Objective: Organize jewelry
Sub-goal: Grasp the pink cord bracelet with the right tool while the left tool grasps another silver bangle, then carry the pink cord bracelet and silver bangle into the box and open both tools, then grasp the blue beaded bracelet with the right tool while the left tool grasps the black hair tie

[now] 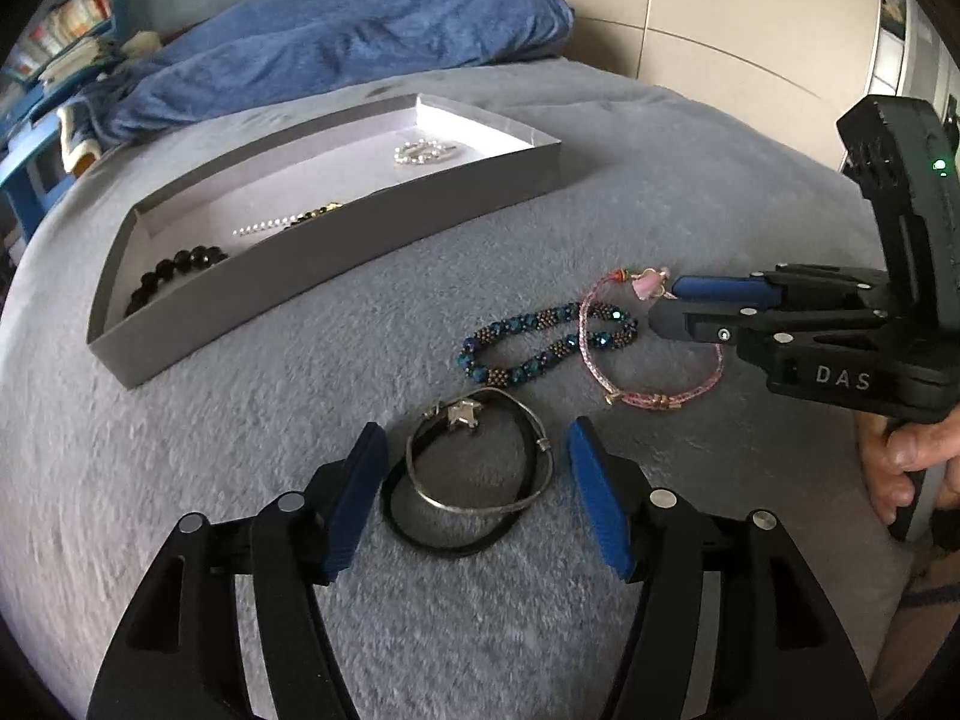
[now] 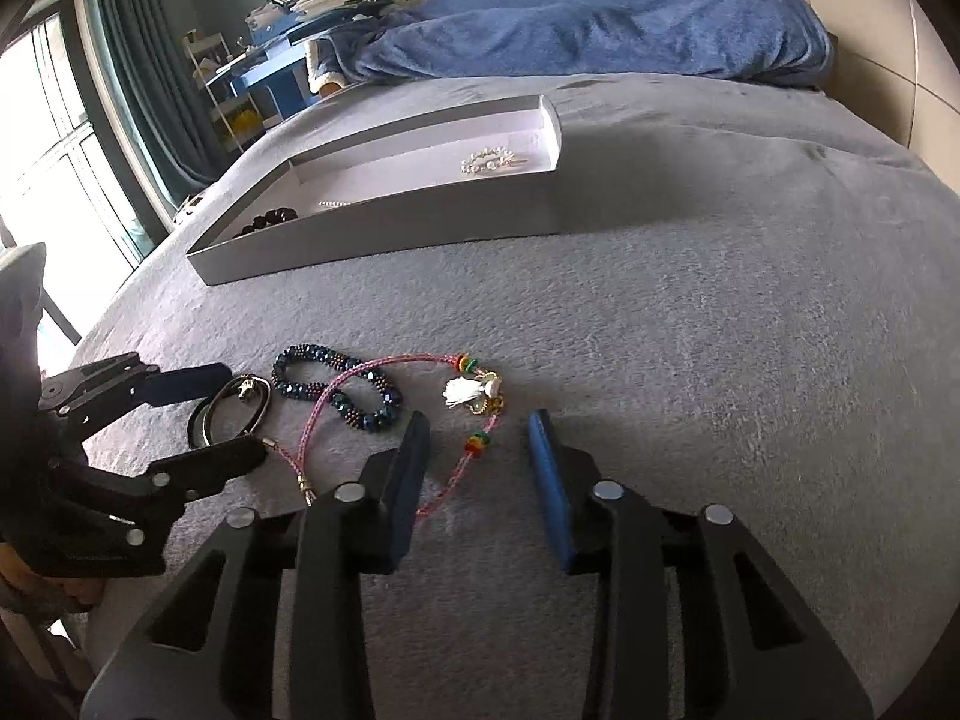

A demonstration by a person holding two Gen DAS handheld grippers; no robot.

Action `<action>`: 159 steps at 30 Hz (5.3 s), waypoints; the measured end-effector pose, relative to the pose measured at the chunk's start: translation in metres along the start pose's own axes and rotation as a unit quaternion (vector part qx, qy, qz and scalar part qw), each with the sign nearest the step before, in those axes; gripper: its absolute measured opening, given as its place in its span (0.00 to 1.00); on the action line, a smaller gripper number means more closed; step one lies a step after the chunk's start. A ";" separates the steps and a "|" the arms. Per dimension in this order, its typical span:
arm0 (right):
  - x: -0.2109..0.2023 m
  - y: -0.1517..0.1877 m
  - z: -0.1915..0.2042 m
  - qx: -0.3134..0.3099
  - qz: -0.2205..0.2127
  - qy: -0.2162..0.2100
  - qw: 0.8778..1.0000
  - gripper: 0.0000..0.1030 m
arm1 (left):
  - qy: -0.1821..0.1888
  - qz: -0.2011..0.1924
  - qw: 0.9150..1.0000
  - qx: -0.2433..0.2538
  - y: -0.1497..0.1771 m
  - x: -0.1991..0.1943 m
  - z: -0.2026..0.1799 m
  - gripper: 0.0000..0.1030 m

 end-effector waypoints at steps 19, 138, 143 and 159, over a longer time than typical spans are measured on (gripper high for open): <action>-0.014 0.001 -0.006 0.020 -0.038 -0.021 0.999 0.05 | 0.016 -0.078 0.996 -0.037 0.004 -0.029 0.011 0.48; -0.001 -0.092 0.007 -0.050 -0.030 -0.033 0.998 0.44 | 0.008 -0.065 0.981 -0.182 -0.029 -0.036 0.089 0.66; 0.000 -0.054 0.010 -0.033 -0.018 -0.042 0.998 0.44 | 0.029 -0.057 0.985 -0.160 -0.003 -0.030 0.069 0.66; 0.004 -0.016 0.008 0.000 -0.022 -0.027 0.999 0.44 | 0.021 -0.016 0.996 -0.090 0.008 -0.009 0.038 0.05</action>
Point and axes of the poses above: each gripper's, at about its wrist camera, not at the fingertips, and x roughly the way its jaws point, z to its left, y to its underside, the point moved 2 cm from there along x, roughly the way its jaws point, and after that the axes turned 7 degrees about -x, right-handed, at the moved point
